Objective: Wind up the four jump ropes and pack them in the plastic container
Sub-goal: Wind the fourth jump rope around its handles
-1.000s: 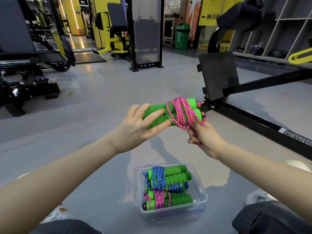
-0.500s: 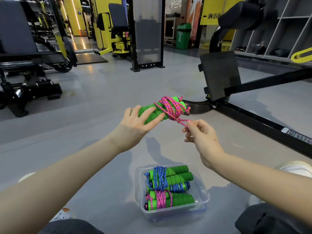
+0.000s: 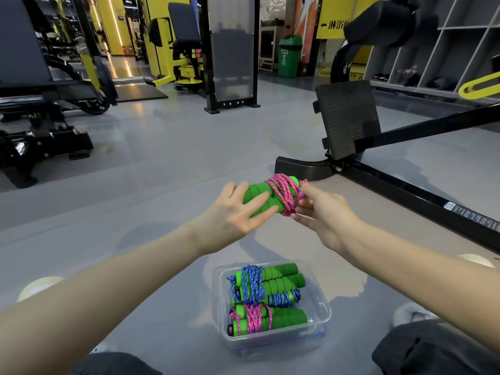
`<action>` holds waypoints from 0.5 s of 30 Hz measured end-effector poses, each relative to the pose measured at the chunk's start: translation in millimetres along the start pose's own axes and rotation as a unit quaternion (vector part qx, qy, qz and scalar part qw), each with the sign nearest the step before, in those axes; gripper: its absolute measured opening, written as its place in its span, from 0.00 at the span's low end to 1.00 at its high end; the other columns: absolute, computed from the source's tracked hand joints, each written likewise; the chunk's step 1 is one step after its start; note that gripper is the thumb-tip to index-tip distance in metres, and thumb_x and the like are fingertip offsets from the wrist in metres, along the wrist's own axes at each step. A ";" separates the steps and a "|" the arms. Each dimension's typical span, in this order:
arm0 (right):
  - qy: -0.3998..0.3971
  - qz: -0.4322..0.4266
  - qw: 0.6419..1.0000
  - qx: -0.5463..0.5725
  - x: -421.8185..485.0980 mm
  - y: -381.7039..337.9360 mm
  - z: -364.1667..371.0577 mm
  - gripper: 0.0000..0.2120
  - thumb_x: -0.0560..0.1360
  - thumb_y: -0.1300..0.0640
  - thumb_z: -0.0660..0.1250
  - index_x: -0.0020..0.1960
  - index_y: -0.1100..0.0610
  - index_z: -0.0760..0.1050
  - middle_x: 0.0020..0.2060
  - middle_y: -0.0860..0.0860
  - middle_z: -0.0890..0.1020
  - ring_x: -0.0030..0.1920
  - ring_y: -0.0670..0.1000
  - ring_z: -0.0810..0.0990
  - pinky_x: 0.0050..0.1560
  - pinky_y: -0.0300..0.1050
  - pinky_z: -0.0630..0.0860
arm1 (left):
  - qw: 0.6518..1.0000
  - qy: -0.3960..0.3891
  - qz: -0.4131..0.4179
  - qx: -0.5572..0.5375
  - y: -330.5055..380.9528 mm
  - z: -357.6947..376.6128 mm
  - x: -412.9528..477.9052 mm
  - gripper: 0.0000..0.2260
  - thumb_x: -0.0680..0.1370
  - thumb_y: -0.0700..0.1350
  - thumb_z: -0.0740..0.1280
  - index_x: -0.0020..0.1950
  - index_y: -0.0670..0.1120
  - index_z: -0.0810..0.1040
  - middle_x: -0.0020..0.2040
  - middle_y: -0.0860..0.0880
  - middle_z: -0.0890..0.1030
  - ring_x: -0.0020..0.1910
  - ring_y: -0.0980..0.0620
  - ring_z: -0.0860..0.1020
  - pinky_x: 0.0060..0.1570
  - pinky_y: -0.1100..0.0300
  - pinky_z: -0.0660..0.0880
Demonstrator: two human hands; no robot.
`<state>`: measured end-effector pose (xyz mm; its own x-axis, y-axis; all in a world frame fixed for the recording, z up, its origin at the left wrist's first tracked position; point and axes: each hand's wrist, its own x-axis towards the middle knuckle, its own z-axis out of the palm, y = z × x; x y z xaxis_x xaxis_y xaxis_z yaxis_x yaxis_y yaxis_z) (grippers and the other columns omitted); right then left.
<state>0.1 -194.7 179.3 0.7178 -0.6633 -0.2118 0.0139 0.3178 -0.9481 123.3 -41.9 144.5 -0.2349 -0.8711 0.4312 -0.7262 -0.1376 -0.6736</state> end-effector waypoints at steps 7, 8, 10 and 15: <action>-0.081 -0.197 0.947 -0.241 1.7 13.9 -8.3 0.08 0.77 0.68 0.57 0.51 0.62 0.74 0.35 0.51 0.73 0.33 0.40 0.74 0.33 0.28 0.68 | 1.000 -0.006 0.010 -0.018 -1.1 -1.7 -3.6 0.20 0.78 0.33 0.48 0.65 0.44 0.71 0.56 0.42 0.79 0.41 0.39 0.76 0.37 0.51 0.72; -0.087 -0.277 0.903 -0.318 3.1 15.0 -11.6 0.08 0.77 0.66 0.58 0.53 0.62 0.74 0.36 0.51 0.72 0.37 0.40 0.74 0.37 0.30 0.67 | 1.000 -0.006 0.000 -0.023 -2.7 -2.2 -4.2 0.20 0.78 0.33 0.49 0.65 0.44 0.70 0.56 0.41 0.79 0.42 0.39 0.76 0.38 0.50 0.72; -0.086 -0.444 0.758 -0.471 10.2 14.1 -23.2 0.12 0.75 0.59 0.60 0.55 0.63 0.75 0.41 0.53 0.71 0.45 0.48 0.69 0.46 0.38 0.65 | 1.000 -0.004 -0.012 -0.029 -6.1 -4.2 -4.7 0.19 0.78 0.34 0.50 0.66 0.45 0.69 0.57 0.41 0.79 0.43 0.38 0.76 0.39 0.50 0.72; -0.147 -0.605 0.475 -0.622 39.7 15.6 -57.2 0.33 0.69 0.48 0.70 0.66 0.66 0.65 0.66 0.60 0.64 0.66 0.63 0.66 0.67 0.57 0.65 | 0.999 0.003 0.002 -0.036 -10.5 -8.4 -5.5 0.21 0.75 0.35 0.60 0.67 0.46 0.70 0.59 0.41 0.77 0.47 0.36 0.76 0.41 0.49 0.73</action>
<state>-11.0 -254.8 142.6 0.7775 0.3303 0.5352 0.2495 -0.9432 0.2195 126.7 -31.7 154.2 -0.2411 -0.8692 0.4317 -0.7694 -0.0999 -0.6309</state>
